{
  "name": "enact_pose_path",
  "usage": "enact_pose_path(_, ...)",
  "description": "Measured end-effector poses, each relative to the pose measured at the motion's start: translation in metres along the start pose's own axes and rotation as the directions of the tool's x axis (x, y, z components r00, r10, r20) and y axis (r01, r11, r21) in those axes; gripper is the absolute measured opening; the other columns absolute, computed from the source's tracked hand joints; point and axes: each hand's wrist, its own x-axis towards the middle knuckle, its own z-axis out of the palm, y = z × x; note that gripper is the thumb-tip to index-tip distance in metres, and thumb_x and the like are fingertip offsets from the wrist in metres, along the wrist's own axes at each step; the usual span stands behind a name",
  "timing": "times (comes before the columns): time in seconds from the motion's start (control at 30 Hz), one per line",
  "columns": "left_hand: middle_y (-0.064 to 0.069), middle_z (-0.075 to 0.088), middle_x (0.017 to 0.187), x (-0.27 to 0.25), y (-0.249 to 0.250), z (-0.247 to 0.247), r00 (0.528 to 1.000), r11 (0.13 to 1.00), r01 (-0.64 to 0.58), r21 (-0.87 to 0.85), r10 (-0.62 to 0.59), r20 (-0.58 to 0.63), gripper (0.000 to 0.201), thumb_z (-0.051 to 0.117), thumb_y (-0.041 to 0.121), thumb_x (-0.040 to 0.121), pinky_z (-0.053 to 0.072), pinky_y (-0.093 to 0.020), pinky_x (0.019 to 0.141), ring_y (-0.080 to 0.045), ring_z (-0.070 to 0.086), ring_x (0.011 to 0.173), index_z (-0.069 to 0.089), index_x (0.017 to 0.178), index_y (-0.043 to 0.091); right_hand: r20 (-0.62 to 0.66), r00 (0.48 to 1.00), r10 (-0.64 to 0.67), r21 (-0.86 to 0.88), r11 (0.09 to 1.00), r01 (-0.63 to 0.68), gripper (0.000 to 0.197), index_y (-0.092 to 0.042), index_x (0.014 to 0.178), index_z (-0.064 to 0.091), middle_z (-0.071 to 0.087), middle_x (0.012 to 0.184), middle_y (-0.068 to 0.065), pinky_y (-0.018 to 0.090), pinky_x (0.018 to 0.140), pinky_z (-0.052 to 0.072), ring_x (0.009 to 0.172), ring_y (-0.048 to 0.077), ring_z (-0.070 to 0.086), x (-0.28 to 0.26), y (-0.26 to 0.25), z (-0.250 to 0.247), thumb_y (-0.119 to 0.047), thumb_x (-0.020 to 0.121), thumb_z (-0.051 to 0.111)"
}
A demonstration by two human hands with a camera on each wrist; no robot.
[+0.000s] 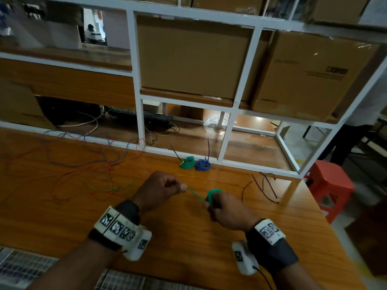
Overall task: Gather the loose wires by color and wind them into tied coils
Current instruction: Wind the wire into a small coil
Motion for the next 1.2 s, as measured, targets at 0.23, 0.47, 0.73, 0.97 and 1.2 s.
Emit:
enact_pose_path(0.23,0.000,0.074,0.092,0.038,0.009,0.015,0.997,0.987,-0.081,-0.136,0.083,0.009,0.019,0.073,0.025,0.088,0.053,-0.015,0.070,-0.003,0.069,0.084,0.076,0.099,0.010,0.220,0.844,-0.488,0.968,0.219,-0.126,0.031,0.006,0.116,0.058,0.073,0.088,0.016,0.053,0.118,0.037,0.122,0.038,0.063,0.001,-0.014,0.030,-0.023,0.106,0.051)
enact_pose_path(0.47,-0.003,0.058,0.069,0.022,-0.003,0.059,0.993,0.960,-0.012,-0.279,0.044,0.111,0.021,0.054,0.019,0.101,0.035,-0.013,0.047,0.001,0.045,0.047,0.067,0.086,0.012,-0.216,0.880,-0.424,0.912,-0.410,0.026,0.033,-0.002,0.131,0.052,0.059,0.141,0.020,0.035,0.114,0.044,0.133,0.027,0.058,0.012,-0.032,-0.019,-0.024,0.107,0.051)
enact_pose_path(0.73,0.020,0.068,0.071,0.005,-0.033,0.057,0.991,0.992,-0.108,-0.064,0.103,-0.082,0.015,0.063,0.025,0.097,0.043,-0.011,0.059,0.003,0.060,0.065,0.076,0.102,0.019,-0.599,0.798,0.067,0.339,0.924,0.177,0.030,-0.020,0.120,0.066,0.072,0.114,-0.003,0.033,0.089,0.059,0.099,0.006,0.066,0.034,0.002,-0.019,-0.038,0.109,0.044)
enact_pose_path(0.97,0.020,0.068,0.087,0.019,-0.021,0.001,0.950,0.937,-0.284,0.203,0.304,-0.073,0.012,0.075,0.031,0.086,0.046,-0.008,0.064,0.007,0.062,0.078,0.076,0.097,0.025,0.059,0.997,-0.058,0.257,0.965,0.041,0.069,-0.025,0.091,0.081,0.073,0.098,0.007,0.041,0.076,0.051,0.082,0.019,0.063,0.010,-0.002,0.017,-0.070,0.101,0.031)
enact_pose_path(1.2,0.024,0.071,0.086,0.035,-0.014,-0.010,0.932,0.932,-0.361,0.021,0.361,-0.041,0.011,0.077,0.017,0.083,0.049,-0.011,0.069,0.004,0.066,0.083,0.079,0.094,0.014,0.211,0.892,-0.400,0.823,0.565,0.058,0.040,0.005,0.119,0.065,0.074,0.102,0.020,0.052,0.120,0.036,0.130,0.038,0.059,0.005,-0.020,0.017,-0.031,0.106,0.055)
